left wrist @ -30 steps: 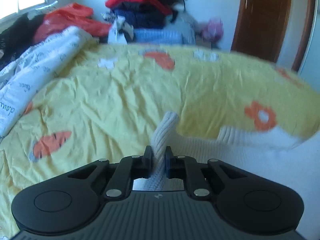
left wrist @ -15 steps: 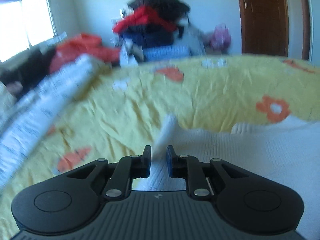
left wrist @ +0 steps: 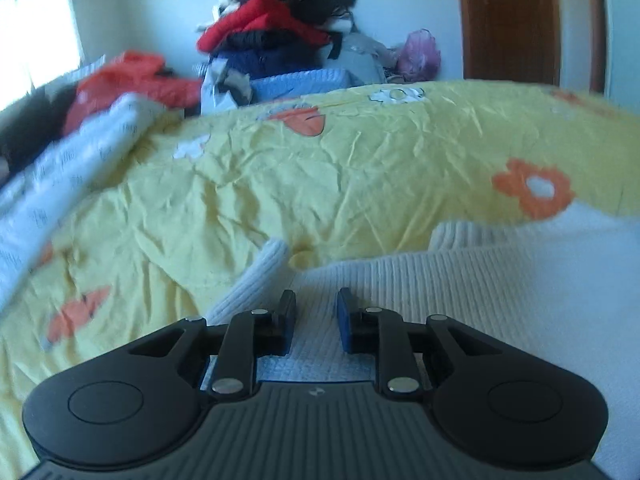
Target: Fold small clothes
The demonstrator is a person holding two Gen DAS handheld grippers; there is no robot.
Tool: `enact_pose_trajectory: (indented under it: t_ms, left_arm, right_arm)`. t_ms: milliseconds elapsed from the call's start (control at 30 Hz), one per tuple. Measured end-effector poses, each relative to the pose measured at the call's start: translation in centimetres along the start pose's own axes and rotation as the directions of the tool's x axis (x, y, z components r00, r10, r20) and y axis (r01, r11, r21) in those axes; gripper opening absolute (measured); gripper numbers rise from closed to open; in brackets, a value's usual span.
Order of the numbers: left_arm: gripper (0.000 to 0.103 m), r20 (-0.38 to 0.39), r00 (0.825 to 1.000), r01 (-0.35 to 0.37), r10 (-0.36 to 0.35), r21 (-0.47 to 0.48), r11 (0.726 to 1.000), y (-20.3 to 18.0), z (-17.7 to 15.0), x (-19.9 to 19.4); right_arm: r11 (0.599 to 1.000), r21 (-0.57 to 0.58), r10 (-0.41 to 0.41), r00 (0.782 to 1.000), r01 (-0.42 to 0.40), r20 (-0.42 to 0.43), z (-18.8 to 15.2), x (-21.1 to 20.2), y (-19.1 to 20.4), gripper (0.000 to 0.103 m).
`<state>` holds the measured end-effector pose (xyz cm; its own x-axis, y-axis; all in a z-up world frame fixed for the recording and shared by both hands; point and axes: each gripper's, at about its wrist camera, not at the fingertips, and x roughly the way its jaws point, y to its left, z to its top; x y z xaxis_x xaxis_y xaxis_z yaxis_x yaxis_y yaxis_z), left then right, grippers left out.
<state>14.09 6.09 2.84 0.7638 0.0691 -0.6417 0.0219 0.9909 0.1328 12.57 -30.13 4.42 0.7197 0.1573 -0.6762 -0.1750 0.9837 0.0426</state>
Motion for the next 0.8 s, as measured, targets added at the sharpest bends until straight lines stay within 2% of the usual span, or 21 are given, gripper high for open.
enact_pose_trajectory:
  t_ms: [33, 133, 300, 333, 400, 433, 500, 567, 633, 733, 767, 800]
  left_arm:
    - [0.022, 0.002, 1.000, 0.008, -0.008, -0.013, 1.000, 0.2, -0.1, 0.1]
    - [0.022, 0.002, 1.000, 0.011, -0.011, -0.023, 1.000, 0.4, 0.0, 0.3]
    - [0.023, 0.007, 1.000, 0.030, -0.030, -0.054, 0.998, 0.8, 0.0, 0.1]
    - [0.023, 0.007, 1.000, 0.030, -0.030, -0.054, 0.998, 0.8, 0.0, 0.1]
    - [0.023, 0.007, 1.000, 0.026, -0.025, -0.048, 0.998, 0.7, -0.1, 0.0]
    - [0.023, 0.007, 1.000, 0.025, -0.024, -0.047, 0.999, 0.8, -0.1, 0.0]
    - [0.023, 0.007, 1.000, 0.025, -0.025, -0.048, 0.999, 0.7, -0.1, 0.0]
    - [0.023, 0.007, 1.000, 0.025, -0.025, -0.049, 0.998, 0.7, -0.1, 0.1]
    - [0.023, 0.007, 1.000, 0.026, -0.026, -0.051, 0.998, 0.8, -0.1, 0.1]
    - [0.023, 0.007, 1.000, 0.026, -0.025, -0.049, 0.998, 0.7, -0.1, 0.1]
    - [0.023, 0.007, 1.000, 0.026, -0.026, -0.049, 0.998, 0.8, -0.1, 0.1]
    - [0.023, 0.008, 1.000, 0.027, -0.027, -0.051, 0.998, 0.8, -0.1, 0.1]
  right_arm:
    - [1.000, 0.011, 0.000, 1.000, 0.000, -0.015, 0.4, 0.6, -0.4, 0.084]
    - [0.999, 0.032, 0.005, 0.999, -0.004, -0.032, 1.1, 2.0, -1.1, 0.087]
    - [1.000, 0.008, -0.014, 0.999, 0.015, -0.035, 0.9, 1.8, -0.5, 0.086]
    - [0.999, -0.004, -0.034, 0.999, 0.034, -0.030, 1.1, 1.5, -0.2, 0.082]
    - [0.995, -0.038, -0.088, 0.996, 0.088, 0.022, 1.7, 0.0, 1.1, 0.082]
    - [0.996, -0.048, -0.077, 0.995, 0.080, 0.066, 2.2, -1.0, 1.9, 0.082]
    - [0.998, -0.062, 0.035, 0.993, -0.028, 0.110, 2.6, -3.2, 3.9, 0.086]
    - [0.987, -0.094, 0.136, 0.987, -0.128, 0.084, 2.8, -3.7, 6.5, 0.088]
    - [0.967, -0.155, 0.209, 0.978, -0.202, 0.027, 2.6, -2.7, 9.4, 0.084]
    - [0.950, -0.228, 0.212, 0.977, -0.213, -0.030, 2.1, 0.0, 13.0, 0.082]
    - [0.950, -0.235, 0.201, 0.978, -0.206, -0.046, 2.0, 1.0, 13.6, 0.083]
    - [0.952, -0.244, 0.174, 0.983, -0.184, -0.062, 1.6, 2.4, 14.0, 0.090]
